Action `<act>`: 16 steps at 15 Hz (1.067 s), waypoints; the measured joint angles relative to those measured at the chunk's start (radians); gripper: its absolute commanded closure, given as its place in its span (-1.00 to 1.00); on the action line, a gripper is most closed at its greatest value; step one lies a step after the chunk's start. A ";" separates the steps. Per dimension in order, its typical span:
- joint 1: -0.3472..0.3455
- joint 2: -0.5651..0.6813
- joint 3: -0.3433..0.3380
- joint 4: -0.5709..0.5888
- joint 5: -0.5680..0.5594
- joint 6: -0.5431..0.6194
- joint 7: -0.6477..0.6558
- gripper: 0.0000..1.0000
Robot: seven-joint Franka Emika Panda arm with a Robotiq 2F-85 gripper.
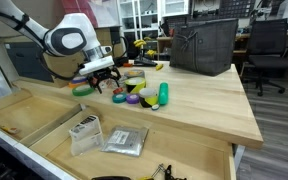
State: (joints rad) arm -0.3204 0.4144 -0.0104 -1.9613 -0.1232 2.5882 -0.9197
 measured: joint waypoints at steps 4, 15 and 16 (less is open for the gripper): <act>-0.004 -0.021 -0.030 -0.012 0.029 -0.057 0.001 -1.00; 0.003 -0.043 -0.045 -0.047 0.047 -0.062 0.044 -1.00; 0.003 -0.039 -0.048 -0.047 0.047 -0.063 0.049 -1.00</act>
State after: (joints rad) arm -0.3173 0.3750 -0.0583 -2.0080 -0.0762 2.5256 -0.8706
